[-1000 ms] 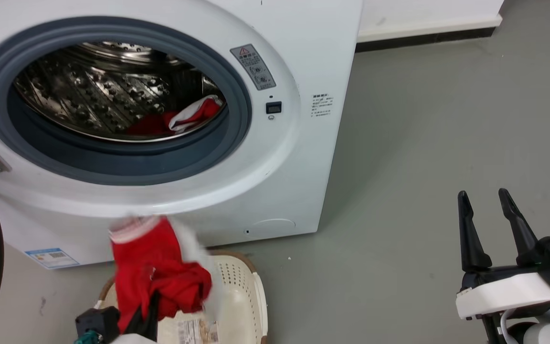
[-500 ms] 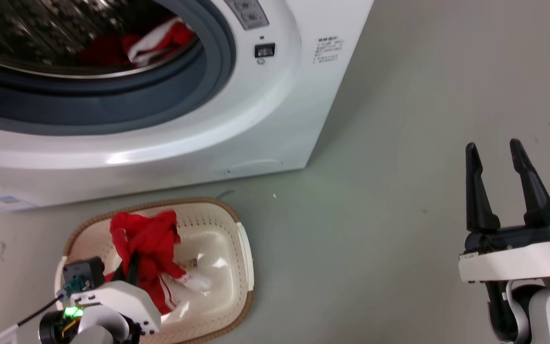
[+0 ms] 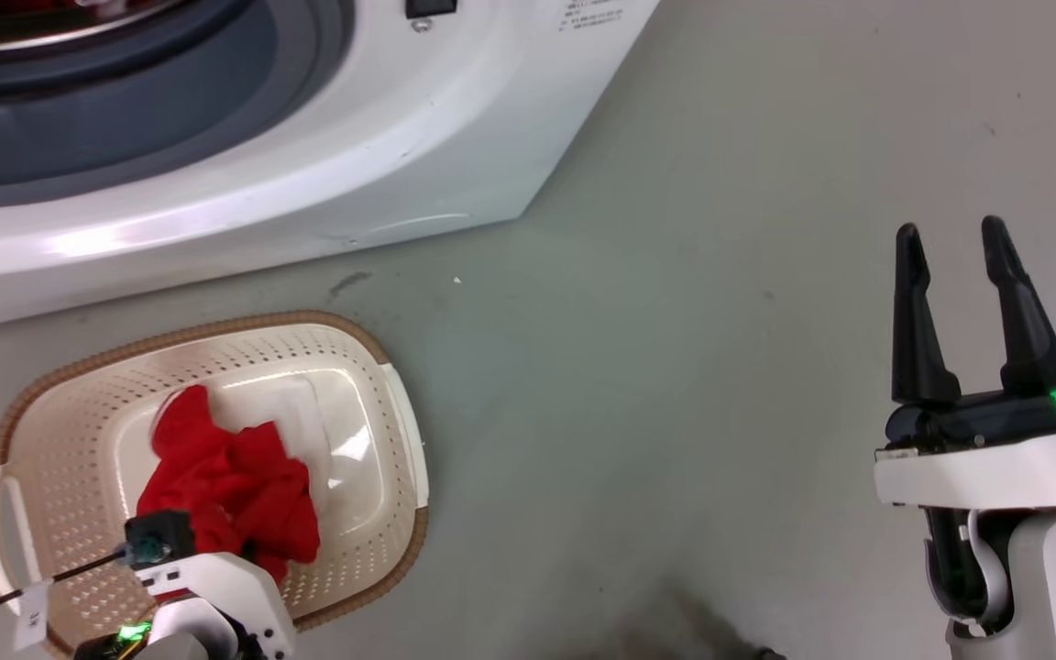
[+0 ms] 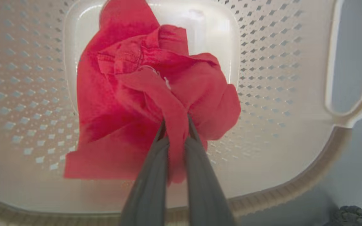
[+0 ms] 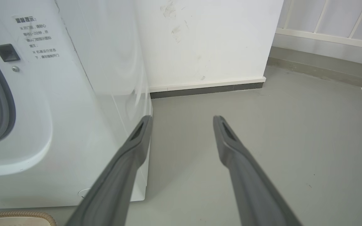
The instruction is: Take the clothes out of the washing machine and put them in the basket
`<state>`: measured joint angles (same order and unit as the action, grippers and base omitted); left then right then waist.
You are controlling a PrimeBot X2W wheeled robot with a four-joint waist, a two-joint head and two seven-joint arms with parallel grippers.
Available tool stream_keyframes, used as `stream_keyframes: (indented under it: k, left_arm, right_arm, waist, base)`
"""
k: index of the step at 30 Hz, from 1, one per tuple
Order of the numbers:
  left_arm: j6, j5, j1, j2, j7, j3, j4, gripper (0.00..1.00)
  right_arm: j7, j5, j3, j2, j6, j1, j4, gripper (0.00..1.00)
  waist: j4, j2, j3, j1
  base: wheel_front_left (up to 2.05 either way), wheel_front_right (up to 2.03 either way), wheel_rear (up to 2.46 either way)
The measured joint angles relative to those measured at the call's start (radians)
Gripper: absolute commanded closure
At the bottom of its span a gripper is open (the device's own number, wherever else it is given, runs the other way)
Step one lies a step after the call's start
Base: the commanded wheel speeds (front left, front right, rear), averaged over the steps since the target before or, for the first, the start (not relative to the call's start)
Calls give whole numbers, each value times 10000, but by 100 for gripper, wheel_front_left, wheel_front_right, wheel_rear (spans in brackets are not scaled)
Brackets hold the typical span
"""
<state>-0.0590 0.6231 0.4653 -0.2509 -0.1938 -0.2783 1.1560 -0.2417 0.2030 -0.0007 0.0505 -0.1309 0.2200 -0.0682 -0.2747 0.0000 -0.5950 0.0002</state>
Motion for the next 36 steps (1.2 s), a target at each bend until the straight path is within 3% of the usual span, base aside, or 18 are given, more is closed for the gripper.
stream_keyframes:
  k: [6,7,8,9,16,25,36]
  left_arm:
    - [-23,157,609,192,226,27,786,100]
    - [-27,167,698,199,226,31,849,85]
    - [-35,167,748,205,230,31,903,56]
    - [-59,180,775,205,236,29,953,0]
    - [-75,151,757,209,-77,-71,1137,0]
    - [-259,40,304,399,-662,-88,784,0]
    - [102,-1026,-747,295,-677,1110,-2757,0]
  right_arm:
    - [-100,81,67,-2,0,146,75,0]
    - [-104,81,75,0,0,193,88,0]
    - [-132,79,81,-2,0,225,98,0]
    - [-132,79,82,-2,0,229,128,0]
    - [-163,0,6,0,0,215,362,0]
    - [-52,-318,-134,-4,0,-218,506,0]
    - [500,-545,-431,-4,0,-851,82,0]
  waist:
    - [-174,0,-379,0]
    - [-189,0,-409,0]
    - [-202,0,-425,0]
    - [-212,0,-419,0]
    - [-147,0,33,0]
    - [235,0,1563,-2]
    - [941,0,2922,-4]
  base:
    - [0,0,0]
    - [0,0,0]
    - [0,0,0]
    - [0,0,0]
    - [0,0,0]
    - [0,0,0]
    - [0,0,0]
